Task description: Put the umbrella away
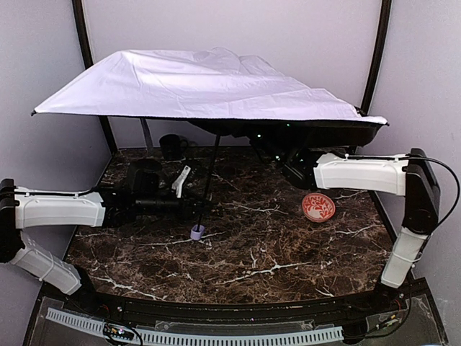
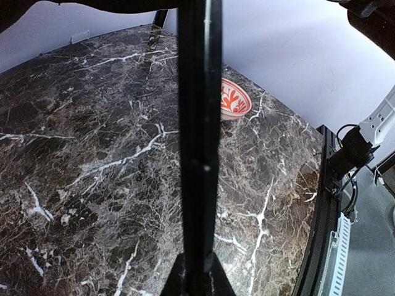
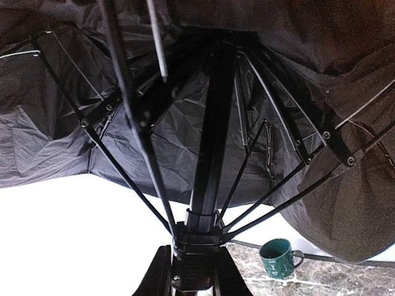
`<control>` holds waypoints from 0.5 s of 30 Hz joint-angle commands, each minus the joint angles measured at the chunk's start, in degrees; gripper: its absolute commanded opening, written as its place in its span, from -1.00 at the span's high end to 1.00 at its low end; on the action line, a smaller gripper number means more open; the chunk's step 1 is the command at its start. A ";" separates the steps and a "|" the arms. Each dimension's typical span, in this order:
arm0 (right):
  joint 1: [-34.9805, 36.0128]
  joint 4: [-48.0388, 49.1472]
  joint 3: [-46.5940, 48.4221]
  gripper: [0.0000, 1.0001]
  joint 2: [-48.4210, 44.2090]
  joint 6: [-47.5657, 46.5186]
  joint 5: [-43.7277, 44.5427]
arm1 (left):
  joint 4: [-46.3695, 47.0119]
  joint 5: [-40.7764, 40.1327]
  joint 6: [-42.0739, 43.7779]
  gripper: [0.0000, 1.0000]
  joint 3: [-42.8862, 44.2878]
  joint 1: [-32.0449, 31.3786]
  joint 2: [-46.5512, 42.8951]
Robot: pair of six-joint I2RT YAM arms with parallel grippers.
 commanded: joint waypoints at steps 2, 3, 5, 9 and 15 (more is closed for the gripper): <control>5.65 -13.15 -7.88 0.68 3.67 -4.41 -6.57 | 18.97 -4.08 2.25 1.00 6.66 0.94 -2.57; 6.13 -13.11 -8.24 0.68 4.06 -4.26 -6.58 | 18.95 -4.46 2.50 1.00 6.99 0.96 -2.14; 6.74 -12.61 -8.87 0.67 4.40 -3.61 -6.91 | 19.52 -4.66 2.47 1.00 7.00 0.95 -1.17; 6.81 -9.87 -10.03 0.69 3.12 -3.23 -6.11 | 21.98 -3.28 2.56 1.00 5.24 0.96 1.27; 6.41 -11.98 -7.88 0.65 2.20 -6.34 -6.66 | 23.71 -1.99 2.86 1.00 4.41 1.49 3.09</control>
